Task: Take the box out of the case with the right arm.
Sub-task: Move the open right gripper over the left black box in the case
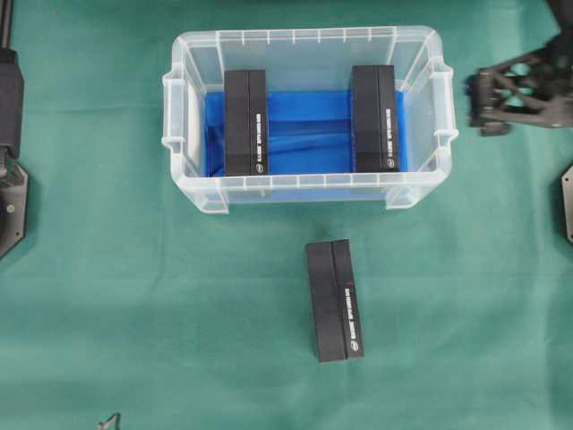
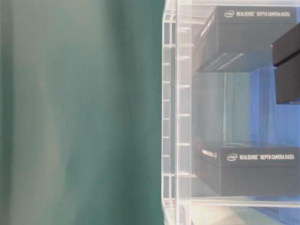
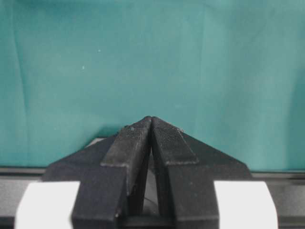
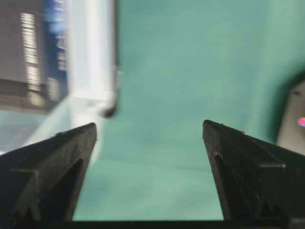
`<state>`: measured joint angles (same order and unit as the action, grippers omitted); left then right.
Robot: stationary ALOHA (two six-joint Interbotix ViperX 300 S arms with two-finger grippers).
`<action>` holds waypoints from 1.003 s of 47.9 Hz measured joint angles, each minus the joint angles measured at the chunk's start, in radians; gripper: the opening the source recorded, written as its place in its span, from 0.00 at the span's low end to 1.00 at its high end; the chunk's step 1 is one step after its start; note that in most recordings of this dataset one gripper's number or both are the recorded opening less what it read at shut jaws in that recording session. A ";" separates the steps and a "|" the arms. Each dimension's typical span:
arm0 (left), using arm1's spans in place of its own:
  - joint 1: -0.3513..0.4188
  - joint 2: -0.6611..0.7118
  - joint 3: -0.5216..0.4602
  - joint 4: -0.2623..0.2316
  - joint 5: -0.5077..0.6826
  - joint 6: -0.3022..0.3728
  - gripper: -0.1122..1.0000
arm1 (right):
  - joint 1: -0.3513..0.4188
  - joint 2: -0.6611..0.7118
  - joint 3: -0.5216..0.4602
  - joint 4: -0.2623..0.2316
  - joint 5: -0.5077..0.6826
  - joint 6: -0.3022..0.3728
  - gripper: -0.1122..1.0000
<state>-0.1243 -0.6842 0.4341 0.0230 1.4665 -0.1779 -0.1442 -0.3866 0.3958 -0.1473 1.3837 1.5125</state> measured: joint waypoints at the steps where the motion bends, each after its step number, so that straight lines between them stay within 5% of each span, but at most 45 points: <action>1: 0.000 -0.002 0.000 0.002 -0.002 0.000 0.10 | 0.002 0.020 -0.012 0.000 -0.009 -0.002 0.89; 48: 0.000 -0.002 0.000 0.000 0.005 0.000 0.10 | 0.020 0.718 -0.807 0.020 -0.048 -0.084 0.89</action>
<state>-0.1243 -0.6857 0.4341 0.0230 1.4711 -0.1779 -0.1243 0.3313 -0.4111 -0.1273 1.3361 1.4281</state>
